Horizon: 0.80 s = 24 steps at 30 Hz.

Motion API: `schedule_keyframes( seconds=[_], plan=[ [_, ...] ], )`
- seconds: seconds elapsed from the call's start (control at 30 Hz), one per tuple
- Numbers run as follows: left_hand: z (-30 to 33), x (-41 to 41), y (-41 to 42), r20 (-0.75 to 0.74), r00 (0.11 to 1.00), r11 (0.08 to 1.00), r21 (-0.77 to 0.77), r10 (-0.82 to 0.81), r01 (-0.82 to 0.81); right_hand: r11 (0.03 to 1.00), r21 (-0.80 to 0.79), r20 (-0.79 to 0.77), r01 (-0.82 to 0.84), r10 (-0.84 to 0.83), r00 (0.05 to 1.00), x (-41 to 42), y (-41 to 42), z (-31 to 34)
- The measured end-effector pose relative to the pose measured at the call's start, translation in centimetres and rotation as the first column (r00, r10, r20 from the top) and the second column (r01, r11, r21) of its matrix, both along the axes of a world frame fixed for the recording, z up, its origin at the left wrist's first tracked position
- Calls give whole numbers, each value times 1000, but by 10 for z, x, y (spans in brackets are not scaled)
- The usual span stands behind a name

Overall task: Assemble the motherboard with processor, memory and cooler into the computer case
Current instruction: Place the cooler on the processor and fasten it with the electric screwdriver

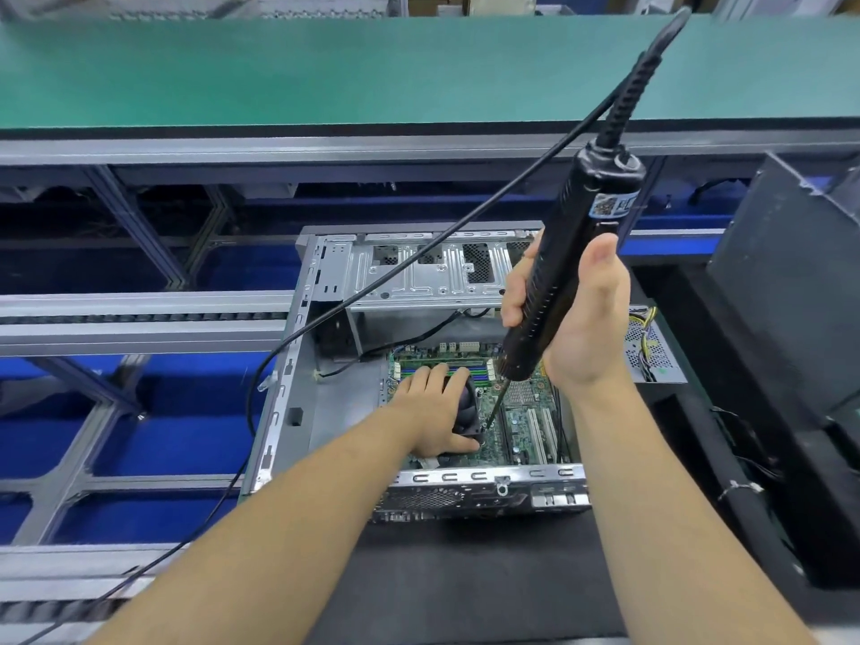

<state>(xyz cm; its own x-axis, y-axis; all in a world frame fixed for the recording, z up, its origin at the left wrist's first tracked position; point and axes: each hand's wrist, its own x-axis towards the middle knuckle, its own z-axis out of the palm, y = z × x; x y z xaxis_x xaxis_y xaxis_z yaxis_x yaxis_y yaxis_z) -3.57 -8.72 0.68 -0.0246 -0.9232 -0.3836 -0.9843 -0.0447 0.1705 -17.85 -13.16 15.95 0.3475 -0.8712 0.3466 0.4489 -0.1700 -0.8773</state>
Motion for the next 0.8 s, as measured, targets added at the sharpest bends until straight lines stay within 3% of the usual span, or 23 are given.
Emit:
schedule_keyframes(
  seconds=[0.43,0.67,0.8],
  plan=[
    [-3,1,0,14,1000,1000,1,-3,3,998,-31,12,-62,63,998,1,-4,-1],
    [-3,0,1,39,999,999,-28,-20,21,939,-15,-113,-344,340,934,7,1,-6],
    [-4,-1,2,51,999,999,-45,-20,22,904,-30,-174,-427,416,893,13,5,-11]
  ],
)
